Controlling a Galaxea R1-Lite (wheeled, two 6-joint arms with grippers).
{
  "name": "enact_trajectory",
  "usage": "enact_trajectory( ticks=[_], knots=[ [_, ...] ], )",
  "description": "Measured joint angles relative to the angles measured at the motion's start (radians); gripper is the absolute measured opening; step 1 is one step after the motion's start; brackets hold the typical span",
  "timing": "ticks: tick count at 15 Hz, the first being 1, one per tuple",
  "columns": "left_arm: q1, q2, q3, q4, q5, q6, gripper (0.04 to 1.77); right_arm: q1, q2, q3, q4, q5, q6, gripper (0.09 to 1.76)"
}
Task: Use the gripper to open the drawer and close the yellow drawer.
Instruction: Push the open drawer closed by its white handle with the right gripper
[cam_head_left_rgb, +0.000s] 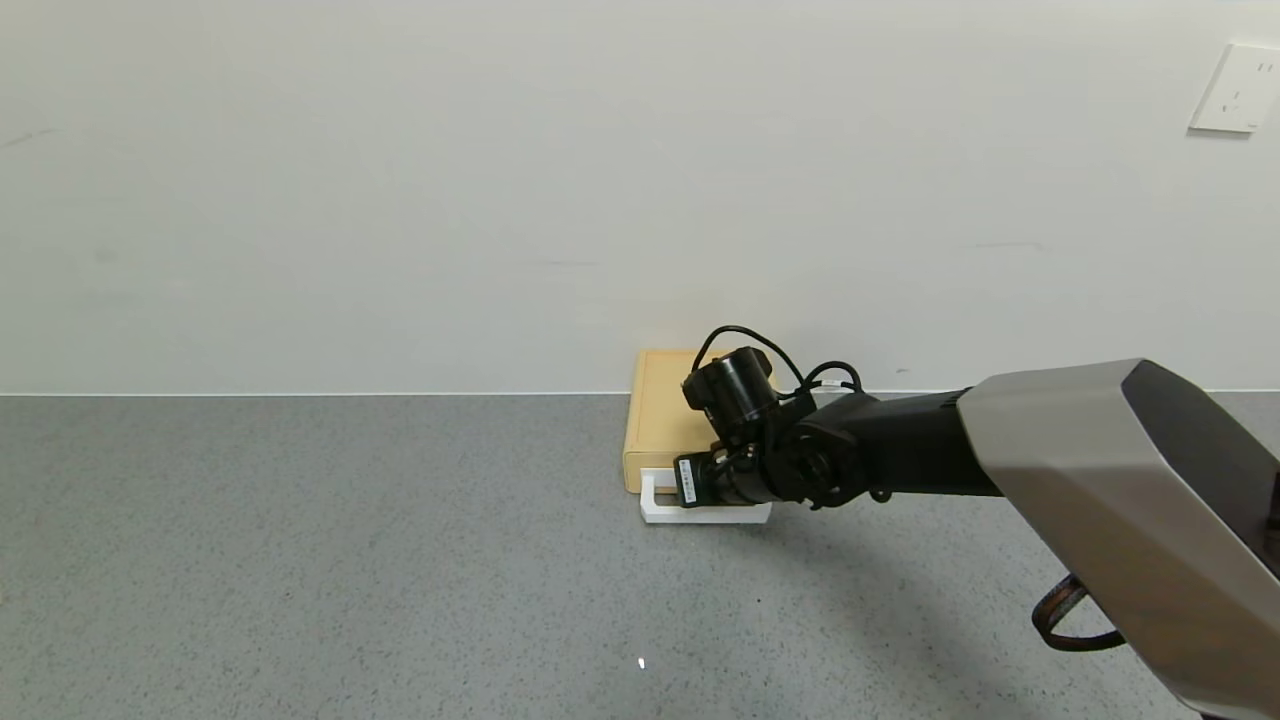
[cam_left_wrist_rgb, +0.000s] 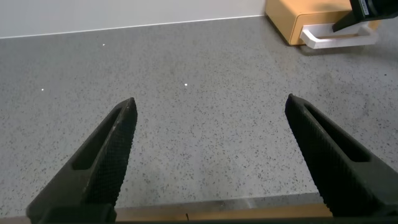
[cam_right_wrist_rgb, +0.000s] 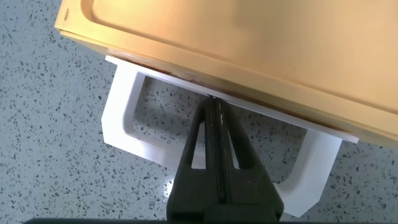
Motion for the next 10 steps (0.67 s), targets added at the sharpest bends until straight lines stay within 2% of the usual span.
enact_trajectory(
  ticks=[5,10],
  knots=[
    [0.000,0.000,0.000,0.000,0.000,0.000,1.72,0.017,-0.064,0.047,0.010,0.010,0.005,0.11],
    [0.000,0.000,0.000,0.000,0.000,0.000,1.72,0.022,-0.263,0.185,0.005,0.022,-0.006,0.11]
  ],
)
